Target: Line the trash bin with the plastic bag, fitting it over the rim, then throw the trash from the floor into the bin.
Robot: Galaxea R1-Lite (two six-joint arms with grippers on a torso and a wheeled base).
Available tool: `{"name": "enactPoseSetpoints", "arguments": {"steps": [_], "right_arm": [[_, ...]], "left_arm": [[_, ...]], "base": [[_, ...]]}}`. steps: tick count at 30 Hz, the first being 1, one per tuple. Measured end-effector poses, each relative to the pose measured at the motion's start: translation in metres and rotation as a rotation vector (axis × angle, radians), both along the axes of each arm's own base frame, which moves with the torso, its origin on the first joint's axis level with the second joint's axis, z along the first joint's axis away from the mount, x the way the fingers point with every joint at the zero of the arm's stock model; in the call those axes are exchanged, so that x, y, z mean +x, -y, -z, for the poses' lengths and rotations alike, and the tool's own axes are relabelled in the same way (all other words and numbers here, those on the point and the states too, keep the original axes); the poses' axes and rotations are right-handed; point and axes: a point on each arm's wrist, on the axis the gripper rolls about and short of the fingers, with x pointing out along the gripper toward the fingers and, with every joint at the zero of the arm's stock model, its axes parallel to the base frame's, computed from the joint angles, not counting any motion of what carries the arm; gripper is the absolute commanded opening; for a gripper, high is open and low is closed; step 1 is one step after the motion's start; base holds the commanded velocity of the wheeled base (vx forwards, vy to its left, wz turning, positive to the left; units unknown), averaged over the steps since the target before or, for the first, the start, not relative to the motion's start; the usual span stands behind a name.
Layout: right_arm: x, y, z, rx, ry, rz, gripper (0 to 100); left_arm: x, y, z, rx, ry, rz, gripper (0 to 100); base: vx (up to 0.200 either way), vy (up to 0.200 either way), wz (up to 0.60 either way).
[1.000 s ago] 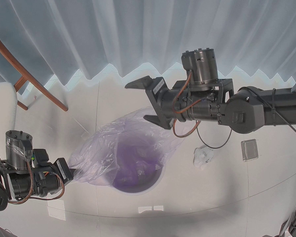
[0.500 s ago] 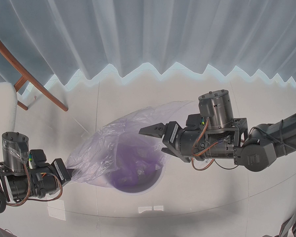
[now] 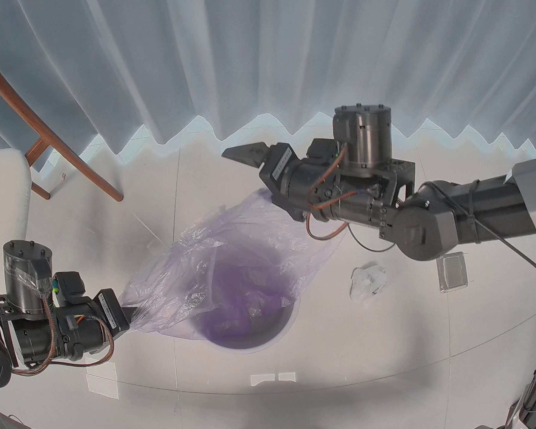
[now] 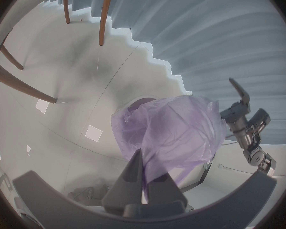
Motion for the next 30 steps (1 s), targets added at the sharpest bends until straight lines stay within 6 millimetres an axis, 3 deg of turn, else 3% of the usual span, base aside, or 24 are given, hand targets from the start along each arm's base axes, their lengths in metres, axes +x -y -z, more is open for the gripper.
{"name": "enactPoseSetpoints", "arguments": {"steps": [7,9,12,15,20,24,30], "right_arm": [[0.019,-0.026,-0.027,0.046,0.053,-0.008,100],[0.022,-0.035,-0.026,0.034,0.042,-0.015,100],[0.026,-0.052,-0.003,-0.04,-0.031,-0.019,100],[0.028,-0.068,0.036,-0.155,-0.139,-0.015,100],[0.024,-0.077,0.09,-0.335,-0.325,-0.006,100],[0.016,-0.07,0.111,-0.465,-0.465,0.003,100],[0.005,-0.06,0.124,-0.589,-0.616,-0.017,100]], "left_arm": [[0.0,0.0,0.0,0.011,0.008,0.007,0],[0.0,0.0,0.0,0.016,0.01,0.009,0],[0.001,0.0,-0.001,0.02,0.019,0.014,0],[0.002,0.0,-0.002,0.016,0.039,0.015,0],[0.002,0.0,-0.003,0.013,0.054,0.014,0],[0.002,-0.001,-0.002,0.013,0.055,0.015,0],[0.001,0.0,-0.002,0.01,0.056,0.028,0]], "base": [[0.0,0.0,0.0],[0.0,0.0,0.0],[0.0,0.0,0.0],[0.0,0.0,0.0],[0.0,0.0,0.0],[0.0,0.0,0.0],[0.0,0.0,0.0]]}}
